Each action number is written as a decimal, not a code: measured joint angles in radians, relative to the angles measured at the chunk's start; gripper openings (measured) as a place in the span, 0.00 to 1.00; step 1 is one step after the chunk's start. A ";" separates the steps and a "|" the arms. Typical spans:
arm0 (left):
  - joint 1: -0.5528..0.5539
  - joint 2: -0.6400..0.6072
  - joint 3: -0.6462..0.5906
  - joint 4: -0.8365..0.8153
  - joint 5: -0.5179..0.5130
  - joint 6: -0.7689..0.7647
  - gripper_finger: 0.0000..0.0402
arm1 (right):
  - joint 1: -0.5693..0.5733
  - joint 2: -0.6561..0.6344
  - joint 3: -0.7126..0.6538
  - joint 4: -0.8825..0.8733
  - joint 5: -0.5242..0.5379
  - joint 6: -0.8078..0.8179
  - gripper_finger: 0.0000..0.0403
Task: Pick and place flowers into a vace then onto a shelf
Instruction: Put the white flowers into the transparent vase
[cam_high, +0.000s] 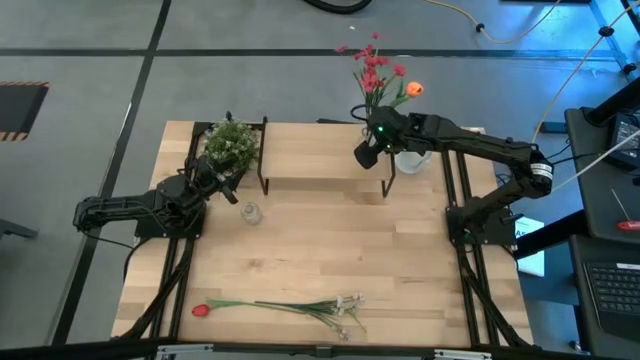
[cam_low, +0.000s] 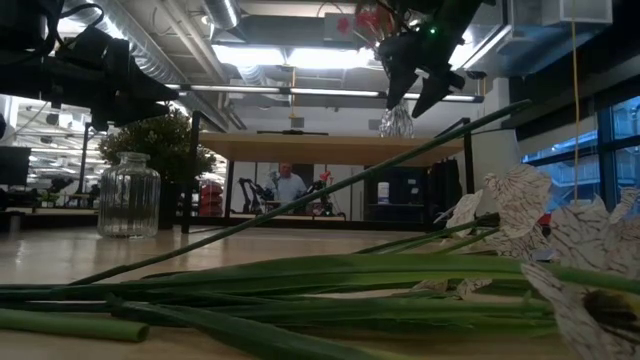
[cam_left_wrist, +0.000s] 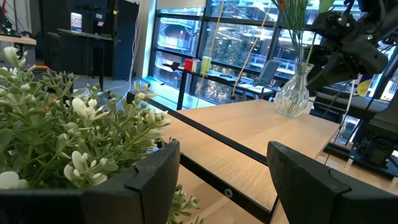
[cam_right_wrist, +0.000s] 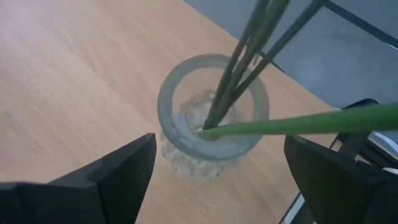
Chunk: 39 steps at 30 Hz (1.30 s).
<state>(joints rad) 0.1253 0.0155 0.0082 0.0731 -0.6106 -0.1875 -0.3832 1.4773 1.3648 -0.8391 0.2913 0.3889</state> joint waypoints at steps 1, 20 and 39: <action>0.000 0.000 0.000 0.000 0.000 0.000 0.59 | 0.000 0.000 0.003 -0.006 0.000 0.002 0.88; 0.000 0.000 0.000 0.000 0.000 0.000 0.59 | 0.044 -0.088 0.012 -0.121 -0.082 0.103 0.88; 0.000 0.000 0.000 0.006 -0.043 0.005 0.59 | 0.474 -0.324 -0.133 0.090 0.145 0.049 0.88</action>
<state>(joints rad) 0.1253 0.0158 0.0084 0.0786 -0.6531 -0.1827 0.0903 1.1534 1.2322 -0.7492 0.4359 0.4378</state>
